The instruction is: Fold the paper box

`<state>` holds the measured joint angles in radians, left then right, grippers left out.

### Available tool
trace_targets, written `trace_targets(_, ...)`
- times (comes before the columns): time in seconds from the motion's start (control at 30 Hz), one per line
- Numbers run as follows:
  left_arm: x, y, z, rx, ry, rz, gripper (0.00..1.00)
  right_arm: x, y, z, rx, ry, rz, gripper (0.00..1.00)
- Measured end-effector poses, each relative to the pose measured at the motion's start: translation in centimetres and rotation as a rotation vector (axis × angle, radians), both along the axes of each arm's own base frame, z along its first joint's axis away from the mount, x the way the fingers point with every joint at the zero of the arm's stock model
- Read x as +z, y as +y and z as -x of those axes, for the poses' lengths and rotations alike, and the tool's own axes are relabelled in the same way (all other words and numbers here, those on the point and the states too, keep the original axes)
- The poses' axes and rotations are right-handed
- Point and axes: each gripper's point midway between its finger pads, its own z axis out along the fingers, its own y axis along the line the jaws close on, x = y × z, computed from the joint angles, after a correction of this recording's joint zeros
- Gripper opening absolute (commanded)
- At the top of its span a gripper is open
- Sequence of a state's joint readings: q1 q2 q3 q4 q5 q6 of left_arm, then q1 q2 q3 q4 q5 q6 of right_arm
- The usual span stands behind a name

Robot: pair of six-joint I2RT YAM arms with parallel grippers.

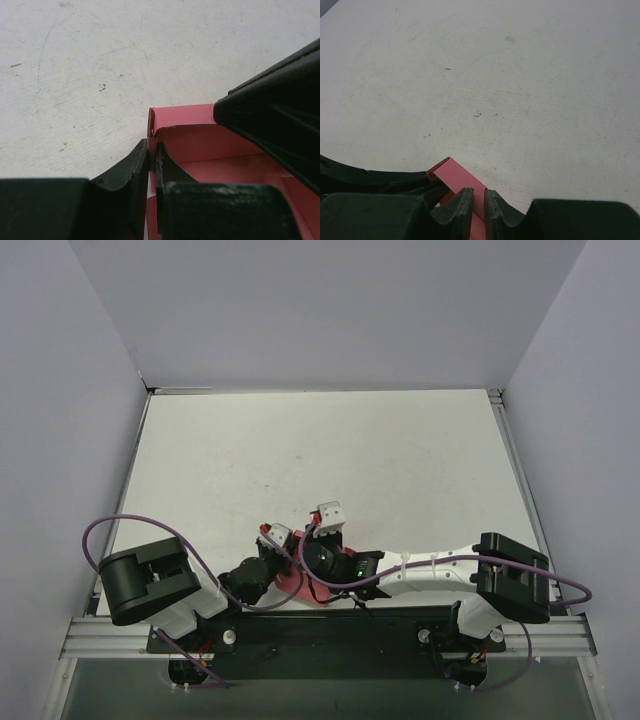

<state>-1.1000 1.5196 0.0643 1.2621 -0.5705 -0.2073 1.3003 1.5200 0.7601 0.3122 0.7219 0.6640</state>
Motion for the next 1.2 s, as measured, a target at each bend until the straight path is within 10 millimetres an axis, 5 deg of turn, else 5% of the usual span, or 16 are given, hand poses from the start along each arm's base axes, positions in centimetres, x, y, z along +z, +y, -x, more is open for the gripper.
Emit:
trace_targets(0.37, 0.0, -0.1, 0.1, -0.009, 0.001, -0.001, 0.19, -0.6, -0.2, 0.3, -0.038, -0.021, 0.018, 0.17)
trace_targets(0.73, 0.0, -0.1, 0.1, 0.002, -0.005, -0.014, 0.00, -0.6, -0.3, 0.3, -0.046, -0.021, 0.018, 0.15)
trace_targets(1.2, -0.1, -0.7, -0.9, 0.166, -0.015, -0.094, 0.00, -0.6, -0.6, 0.1, -0.062, -0.026, 0.025, 0.14)
